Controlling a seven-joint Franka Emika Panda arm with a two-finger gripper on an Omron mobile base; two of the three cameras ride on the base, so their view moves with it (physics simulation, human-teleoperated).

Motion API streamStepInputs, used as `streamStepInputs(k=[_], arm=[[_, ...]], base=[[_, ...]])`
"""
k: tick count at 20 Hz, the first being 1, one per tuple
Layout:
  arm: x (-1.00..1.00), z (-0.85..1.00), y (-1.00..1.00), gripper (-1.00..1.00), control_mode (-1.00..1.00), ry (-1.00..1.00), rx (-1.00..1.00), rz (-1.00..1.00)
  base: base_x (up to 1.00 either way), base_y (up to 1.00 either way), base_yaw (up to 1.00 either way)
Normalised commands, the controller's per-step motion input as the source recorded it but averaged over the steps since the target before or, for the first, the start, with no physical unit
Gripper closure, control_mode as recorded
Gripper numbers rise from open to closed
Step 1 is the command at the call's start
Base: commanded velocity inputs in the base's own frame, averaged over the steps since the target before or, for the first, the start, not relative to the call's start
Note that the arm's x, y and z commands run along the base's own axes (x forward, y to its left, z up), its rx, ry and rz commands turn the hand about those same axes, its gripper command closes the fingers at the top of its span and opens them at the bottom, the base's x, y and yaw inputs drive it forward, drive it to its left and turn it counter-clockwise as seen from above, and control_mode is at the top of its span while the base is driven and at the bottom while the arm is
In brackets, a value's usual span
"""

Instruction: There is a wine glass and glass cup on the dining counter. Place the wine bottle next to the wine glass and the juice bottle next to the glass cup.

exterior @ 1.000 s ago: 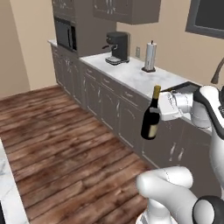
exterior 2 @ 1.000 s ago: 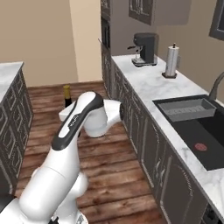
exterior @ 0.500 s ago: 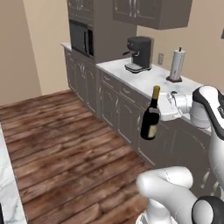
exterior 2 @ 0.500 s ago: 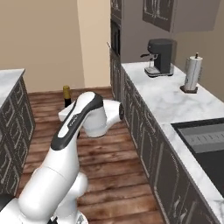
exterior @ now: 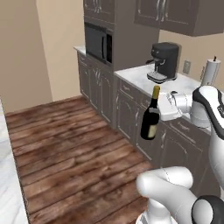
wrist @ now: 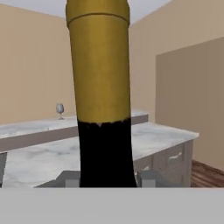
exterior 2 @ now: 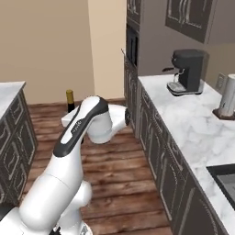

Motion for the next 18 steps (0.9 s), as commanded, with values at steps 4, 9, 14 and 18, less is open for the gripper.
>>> streamStepInputs(k=[4,9,14,18], arm=[[0.0,0.0,0.0,1.0,1.0,0.0,0.0,0.0],[0.0,0.0,0.0,1.0,1.0,0.0,0.0,0.0],[0.0,0.0,0.0,1.0,1.0,0.0,0.0,0.0],[0.0,0.0,0.0,1.0,1.0,0.0,0.0,0.0]], base=[[0.94,0.05,0.1],[0.94,0.02,0.1],[0.94,0.0,0.11],[0.94,0.0,0.11]])
